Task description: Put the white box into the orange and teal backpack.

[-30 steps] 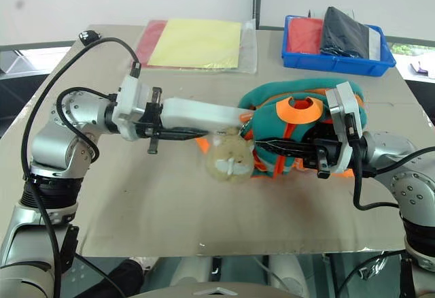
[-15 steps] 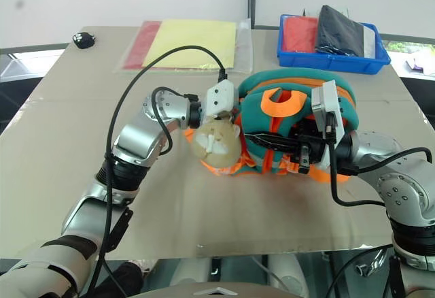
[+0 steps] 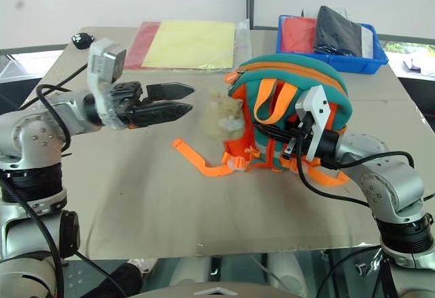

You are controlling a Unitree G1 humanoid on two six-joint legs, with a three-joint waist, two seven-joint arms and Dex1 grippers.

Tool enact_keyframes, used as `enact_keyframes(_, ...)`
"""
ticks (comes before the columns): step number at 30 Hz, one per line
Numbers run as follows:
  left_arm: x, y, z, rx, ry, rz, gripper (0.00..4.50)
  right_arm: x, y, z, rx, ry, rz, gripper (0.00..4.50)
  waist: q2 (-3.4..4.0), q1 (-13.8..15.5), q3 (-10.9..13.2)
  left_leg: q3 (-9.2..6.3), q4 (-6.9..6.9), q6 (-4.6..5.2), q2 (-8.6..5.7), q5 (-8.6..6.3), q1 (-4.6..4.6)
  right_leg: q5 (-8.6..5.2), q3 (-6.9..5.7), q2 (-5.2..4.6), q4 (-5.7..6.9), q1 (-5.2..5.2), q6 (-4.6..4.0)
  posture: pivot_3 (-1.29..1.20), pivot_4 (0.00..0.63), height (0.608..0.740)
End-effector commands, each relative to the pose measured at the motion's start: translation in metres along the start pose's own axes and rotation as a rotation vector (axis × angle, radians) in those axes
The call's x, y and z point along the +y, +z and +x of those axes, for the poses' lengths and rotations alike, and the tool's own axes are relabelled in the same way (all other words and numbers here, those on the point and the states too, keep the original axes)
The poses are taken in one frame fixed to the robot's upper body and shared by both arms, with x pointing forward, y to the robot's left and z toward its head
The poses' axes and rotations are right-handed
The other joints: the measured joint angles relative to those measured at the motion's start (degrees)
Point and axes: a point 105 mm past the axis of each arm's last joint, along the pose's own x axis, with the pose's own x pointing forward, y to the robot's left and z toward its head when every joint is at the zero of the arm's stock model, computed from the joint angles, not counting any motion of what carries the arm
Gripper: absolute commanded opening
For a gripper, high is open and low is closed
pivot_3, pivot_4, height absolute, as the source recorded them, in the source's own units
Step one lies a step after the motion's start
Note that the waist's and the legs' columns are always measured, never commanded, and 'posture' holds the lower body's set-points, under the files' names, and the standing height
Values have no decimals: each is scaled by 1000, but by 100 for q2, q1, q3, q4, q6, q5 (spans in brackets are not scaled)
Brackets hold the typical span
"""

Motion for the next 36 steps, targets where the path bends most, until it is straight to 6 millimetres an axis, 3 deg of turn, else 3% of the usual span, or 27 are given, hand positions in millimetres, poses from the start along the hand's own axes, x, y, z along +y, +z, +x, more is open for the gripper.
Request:
enact_keyframes(1,-5,-3,18,-40,-7,-32,4440,8,12,4,-34,43,-34,0,3,30,-1,0,0,0,0,0,1,0,0,1,2,0,0,0,150,740)
enact_keyframes(4,4,-17,45,-48,25,-60,4440,12,13,3,-34,61,-32,0,0,96,-1,-3,1,0,-1,0,8,0,-3,1,4,11,-1,0,150,740)
enact_keyframes(9,12,-26,61,-34,69,-70,4440,12,11,0,-25,44,-30,0,0,53,-1,4,0,0,-3,0,12,1,9,3,4,11,-1,0,150,740)
enact_keyframes(12,15,-34,63,6,92,-40,3173,10,12,-2,-39,26,-25,0,0,74,-2,3,-12,0,-3,0,20,0,9,6,6,11,-4,0,150,740)
enact_keyframes(13,15,-34,62,6,89,-32,2542,9,12,-3,-46,17,-23,0,0,76,-2,3,-12,-1,-3,0,20,0,9,6,5,11,-4,0,150,740)
enact_keyframes(14,16,-31,59,-5,92,-18,2442,6,14,-3,-65,-3,-17,0,0,75,-2,4,-12,-1,-3,0,19,0,10,5,4,12,-3,0,150,740)
enact_keyframes(15,16,-29,57,-13,94,-8,1801,5,16,-3,-79,-17,-12,0,0,75,-1,9,-11,-1,-3,0,19,0,13,3,3,12,-3,0,150,740)
enact_keyframes(19,14,-2,39,-111,88,93,205,-13,21,-10,-174,-147,65,0,0,70,-1,12,-10,0,-3,0,21,0,16,4,2,11,-3,0,150,740)
enact_keyframes(23,13,23,13,-197,104,85,106,-39,23,-20,-248,-326,111,0,0,64,-1,12,-10,0,-1,0,21,0,15,6,2,11,-3,0,150,740)
enact_keyframes(27,17,21,-8,-180,170,64,106,-61,29,-33,-350,-482,178,0,2,42,0,19,-14,-1,-1,0,22,0,21,5,2,9,-2,0,150,740)
enact_keyframes(28,18,18,-14,-169,198,62,106,-68,31,-38,-387,-534,206,0,2,43,0,20,-15,-1,-1,0,23,0,23,5,2,8,-2,0,150,740)
enact_keyframes(31,36,-16,-35,-99,364,-29,106,-87,35,-54,-491,-690,269,0,3,27,0,22,-23,-1,0,0,25,0,24,5,2,6,-3,0,150,740)
enact_keyframes(36,67,-104,-47,65,618,-221,105,-95,46,-59,-578,-734,325,0,3,70,0,30,-32,-1,1,0,32,0,28,-1,2,6,-4,0,150,740)
